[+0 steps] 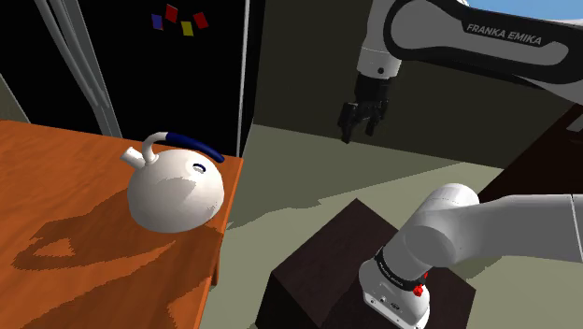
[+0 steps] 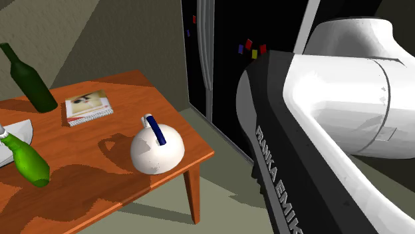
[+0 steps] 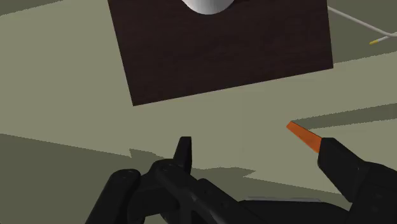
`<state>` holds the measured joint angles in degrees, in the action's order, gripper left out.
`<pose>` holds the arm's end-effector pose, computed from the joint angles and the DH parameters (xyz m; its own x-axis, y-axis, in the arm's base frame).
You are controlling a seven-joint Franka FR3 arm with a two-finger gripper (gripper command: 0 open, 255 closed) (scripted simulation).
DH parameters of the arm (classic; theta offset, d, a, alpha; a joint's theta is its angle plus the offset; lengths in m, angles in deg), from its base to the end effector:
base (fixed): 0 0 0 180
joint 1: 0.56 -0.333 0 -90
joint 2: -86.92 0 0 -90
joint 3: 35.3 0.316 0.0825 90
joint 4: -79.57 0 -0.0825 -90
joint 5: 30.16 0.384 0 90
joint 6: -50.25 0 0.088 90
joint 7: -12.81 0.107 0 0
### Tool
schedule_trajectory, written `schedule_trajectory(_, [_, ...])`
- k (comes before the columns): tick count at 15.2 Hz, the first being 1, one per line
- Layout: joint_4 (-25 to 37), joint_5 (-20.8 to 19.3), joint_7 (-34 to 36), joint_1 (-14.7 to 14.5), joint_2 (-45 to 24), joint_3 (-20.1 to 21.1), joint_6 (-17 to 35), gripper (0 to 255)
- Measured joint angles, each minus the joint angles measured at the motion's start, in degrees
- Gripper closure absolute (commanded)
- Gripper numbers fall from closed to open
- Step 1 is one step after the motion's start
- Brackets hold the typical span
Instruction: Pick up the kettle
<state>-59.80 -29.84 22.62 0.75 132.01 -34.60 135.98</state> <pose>0.2947 -0.0017 0.5492 0.9718 -0.1851 -0.1460 -0.1829 -0.9827 0.0284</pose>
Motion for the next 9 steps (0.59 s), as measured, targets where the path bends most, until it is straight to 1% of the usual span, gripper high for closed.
schedule_trajectory(2, [0.3, 0.2, -0.2, -0.4, -0.8, 0.3, 0.6, 0])
schedule_trajectory(4, [2.4, 0.6, -0.9, -1.5, -3.4, 1.3, 1.5, 0])
schedule_trajectory(9, [9.2, 1.6, -2.5, -4.8, -12.2, 4.6, 4.7, 0])
